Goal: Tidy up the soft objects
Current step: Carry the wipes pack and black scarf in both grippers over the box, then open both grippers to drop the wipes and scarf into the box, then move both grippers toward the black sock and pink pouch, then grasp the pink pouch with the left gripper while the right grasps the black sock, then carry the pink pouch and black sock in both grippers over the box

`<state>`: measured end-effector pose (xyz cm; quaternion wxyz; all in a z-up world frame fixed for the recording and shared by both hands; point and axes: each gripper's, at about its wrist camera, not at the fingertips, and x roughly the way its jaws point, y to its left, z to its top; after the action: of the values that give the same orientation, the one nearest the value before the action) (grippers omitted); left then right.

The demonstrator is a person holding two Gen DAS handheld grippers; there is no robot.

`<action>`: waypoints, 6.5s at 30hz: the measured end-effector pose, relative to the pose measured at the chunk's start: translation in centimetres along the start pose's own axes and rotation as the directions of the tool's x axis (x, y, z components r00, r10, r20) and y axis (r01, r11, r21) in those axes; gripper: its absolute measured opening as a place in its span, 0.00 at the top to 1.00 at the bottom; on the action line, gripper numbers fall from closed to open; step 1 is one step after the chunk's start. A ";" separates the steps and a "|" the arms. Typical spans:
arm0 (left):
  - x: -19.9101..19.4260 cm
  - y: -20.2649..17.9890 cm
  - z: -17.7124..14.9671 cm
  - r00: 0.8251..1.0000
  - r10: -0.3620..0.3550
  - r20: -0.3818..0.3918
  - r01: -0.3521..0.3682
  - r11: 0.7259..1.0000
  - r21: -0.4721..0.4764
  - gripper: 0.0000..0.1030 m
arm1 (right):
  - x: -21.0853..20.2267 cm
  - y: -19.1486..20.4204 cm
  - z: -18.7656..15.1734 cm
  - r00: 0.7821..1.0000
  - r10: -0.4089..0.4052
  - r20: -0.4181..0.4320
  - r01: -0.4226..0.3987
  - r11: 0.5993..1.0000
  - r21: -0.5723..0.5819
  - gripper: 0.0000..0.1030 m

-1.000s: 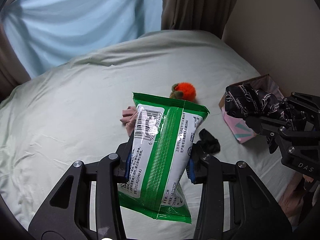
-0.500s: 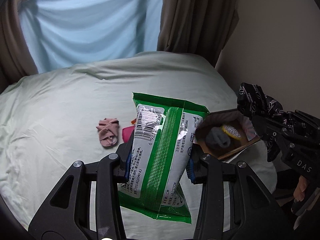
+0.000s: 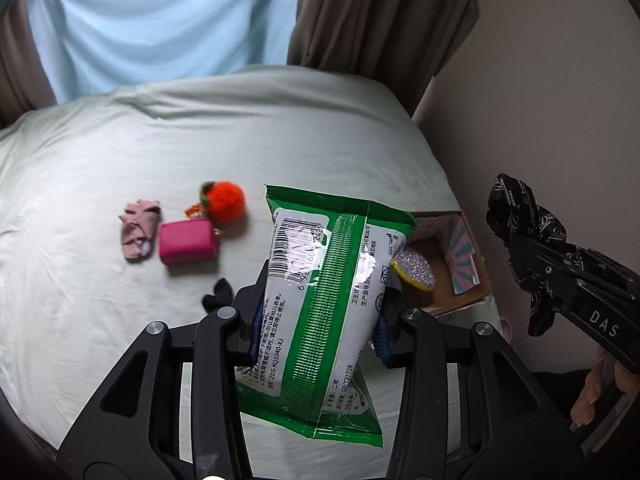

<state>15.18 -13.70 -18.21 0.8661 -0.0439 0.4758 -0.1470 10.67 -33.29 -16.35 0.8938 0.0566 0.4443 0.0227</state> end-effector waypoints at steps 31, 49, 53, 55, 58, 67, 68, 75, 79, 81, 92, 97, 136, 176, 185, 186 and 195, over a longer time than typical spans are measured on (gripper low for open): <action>23.1 -6.1 0.2 0.923 0.154 -0.352 -0.132 0.988 0.086 0.61 | 21.3 -15.7 -0.9 0.929 0.009 -0.370 0.090 0.964 0.250 0.57; 18.0 -8.4 -0.4 0.945 0.165 -0.283 -0.120 0.978 0.171 0.00 | 17.3 -15.6 -0.3 0.961 0.052 -0.271 0.023 0.963 0.268 0.00; 14.7 -8.7 -0.1 0.960 0.146 -0.237 -0.108 0.980 0.166 0.01 | 14.6 -14.9 0.2 0.967 0.064 -0.245 0.003 0.965 0.264 0.00; 12.8 -8.6 0.2 0.968 0.138 -0.210 -0.105 0.981 0.160 0.01 | 12.9 -14.2 0.5 0.972 0.054 -0.228 0.003 0.970 0.244 0.00; 9.4 -8.3 0.5 0.978 0.127 -0.166 -0.104 0.985 0.141 0.00 | 10.0 -13.2 1.1 0.981 0.035 -0.191 0.006 0.978 0.209 0.00; -2.6 -5.1 0.7 0.990 0.140 0.003 -0.140 0.986 0.087 0.00 | 0.2 -7.5 2.6 0.996 0.017 -0.085 -0.010 0.996 0.089 0.00; -4.0 -4.6 0.6 0.989 0.147 0.025 -0.149 0.986 0.080 0.00 | -0.9 -6.6 2.7 0.997 0.022 -0.072 -0.017 0.997 0.075 0.00; -11.1 -0.6 -0.8 0.975 0.196 0.108 -0.200 0.980 0.024 0.00 | -5.9 -1.0 1.5 0.999 0.033 -0.004 -0.033 0.999 -0.020 0.00; -14.0 2.0 -1.9 0.966 0.227 0.124 -0.227 0.974 -0.008 0.00 | -7.8 1.6 0.4 0.998 0.053 0.025 -0.052 0.998 -0.042 0.00; -15.4 3.4 -2.5 0.963 0.233 0.131 -0.232 0.972 -0.026 0.00 | -8.6 2.9 0.0 0.997 0.068 0.040 -0.066 0.997 -0.050 0.00; -21.2 11.1 -4.7 0.956 0.239 0.169 -0.228 0.970 -0.084 0.00 | -10.7 10.1 -1.8 0.993 0.077 0.087 -0.073 0.996 -0.055 0.00; -21.4 14.6 -4.1 0.964 0.213 0.159 -0.203 0.976 -0.076 0.00 | -10.2 13.2 -1.8 0.995 0.054 0.089 -0.051 0.998 -0.034 0.00; 19.1 24.6 0.6 0.982 -0.119 -0.149 0.180 0.832 0.525 0.01 | 23.5 22.8 -11.5 0.955 -0.278 -0.101 0.296 0.896 0.331 0.00; 27.7 19.4 -2.0 0.987 -0.087 -0.133 0.156 0.687 0.710 0.53 | 29.7 21.9 -14.2 0.951 -0.304 -0.064 0.304 0.869 0.390 0.78; 23.3 19.9 -2.3 0.989 -0.072 -0.128 0.140 0.737 0.662 0.53 | 26.1 21.4 -13.4 0.955 -0.293 -0.051 0.290 0.880 0.377 0.78; 22.5 19.9 -2.2 0.990 -0.071 -0.123 0.134 0.743 0.655 0.53 | 25.4 21.2 -13.1 0.956 -0.290 -0.047 0.286 0.884 0.370 0.78; 12.0 19.4 -0.8 0.999 -0.016 -0.045 0.037 0.853 0.520 0.53 | 16.3 20.6 -9.2 0.965 -0.262 -0.004 0.252 0.923 0.289 0.78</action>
<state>24.67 1.29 -32.54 0.8341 0.1883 0.4345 -0.2830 13.41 -10.57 -32.27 0.8790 0.1274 0.4306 -0.1605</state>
